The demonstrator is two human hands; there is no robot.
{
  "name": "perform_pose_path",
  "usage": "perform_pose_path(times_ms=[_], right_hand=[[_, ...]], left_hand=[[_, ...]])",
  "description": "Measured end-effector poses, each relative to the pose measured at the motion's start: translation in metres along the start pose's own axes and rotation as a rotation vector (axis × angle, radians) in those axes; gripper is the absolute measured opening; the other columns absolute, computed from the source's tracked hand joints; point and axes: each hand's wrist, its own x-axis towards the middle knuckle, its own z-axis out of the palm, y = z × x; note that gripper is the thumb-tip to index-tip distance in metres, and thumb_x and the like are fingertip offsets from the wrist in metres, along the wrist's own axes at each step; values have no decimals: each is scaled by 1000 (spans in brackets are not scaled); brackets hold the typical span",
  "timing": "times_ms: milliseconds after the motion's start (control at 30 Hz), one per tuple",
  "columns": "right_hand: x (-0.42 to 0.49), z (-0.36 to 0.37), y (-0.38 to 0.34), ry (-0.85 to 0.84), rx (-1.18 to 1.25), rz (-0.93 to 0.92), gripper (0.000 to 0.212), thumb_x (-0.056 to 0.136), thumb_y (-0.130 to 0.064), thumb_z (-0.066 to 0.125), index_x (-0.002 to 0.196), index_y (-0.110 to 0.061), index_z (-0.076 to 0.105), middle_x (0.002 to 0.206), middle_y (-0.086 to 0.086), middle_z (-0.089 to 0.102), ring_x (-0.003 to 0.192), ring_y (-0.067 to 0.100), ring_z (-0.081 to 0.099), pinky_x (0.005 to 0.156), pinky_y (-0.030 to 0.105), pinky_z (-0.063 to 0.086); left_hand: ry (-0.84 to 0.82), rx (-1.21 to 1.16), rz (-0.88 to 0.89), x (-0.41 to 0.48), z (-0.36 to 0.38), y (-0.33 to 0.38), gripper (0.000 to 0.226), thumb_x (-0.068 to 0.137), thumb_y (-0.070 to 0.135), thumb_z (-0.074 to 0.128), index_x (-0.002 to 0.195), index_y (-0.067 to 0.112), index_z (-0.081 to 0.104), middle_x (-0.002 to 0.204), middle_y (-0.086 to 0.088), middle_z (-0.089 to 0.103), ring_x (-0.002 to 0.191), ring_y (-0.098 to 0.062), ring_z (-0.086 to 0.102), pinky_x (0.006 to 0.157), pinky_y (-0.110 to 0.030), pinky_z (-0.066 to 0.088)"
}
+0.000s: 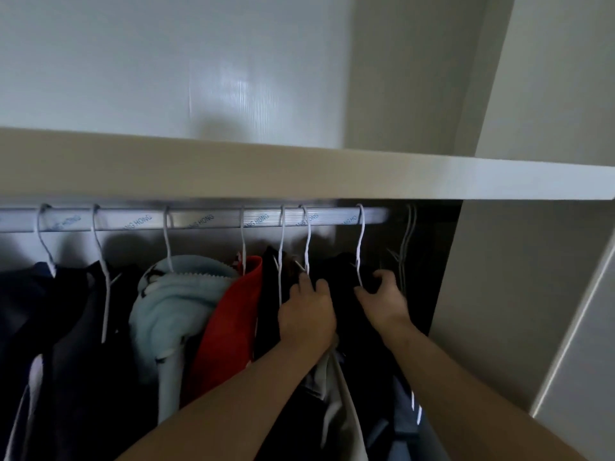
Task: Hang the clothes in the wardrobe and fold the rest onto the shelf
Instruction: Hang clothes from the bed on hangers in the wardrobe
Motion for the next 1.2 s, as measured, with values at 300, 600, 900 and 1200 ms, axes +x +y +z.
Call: perform_pose_path(times_ms=[300,600,900,1200], right_hand=[[-17,-2,6,-12,39,-40,76,84,-4,54,147,-26,17,137,18,43,117,35,51,95,39,46],[-48,2,-15,141,-309,-305,56,85,-22,55,138,-28,38,150,7,25,132,32,27,106,40,23],[-87,30,-19,-69,-397,-531,32,88,-29,51,120,-30,57,137,-7,41,129,18,27,103,32,20],[-160,45,-35,-77,-147,-469,23,86,-24,58,109,-26,64,125,-6,54,121,19,37,100,32,26]], left_hand=[[-49,18,40,8,11,17,45,94,18,31,136,1,33,151,-23,22,144,-29,7,109,-39,20],[223,-156,58,-27,-10,-11,37,87,23,41,119,17,59,118,-4,62,125,-25,43,96,-36,31],[286,-373,0,-67,-37,-57,29,78,-7,56,100,6,69,103,-13,64,100,-31,55,88,-31,37],[216,-860,-228,-125,-63,-90,23,88,-1,50,92,19,60,80,10,61,67,9,57,63,0,40]])
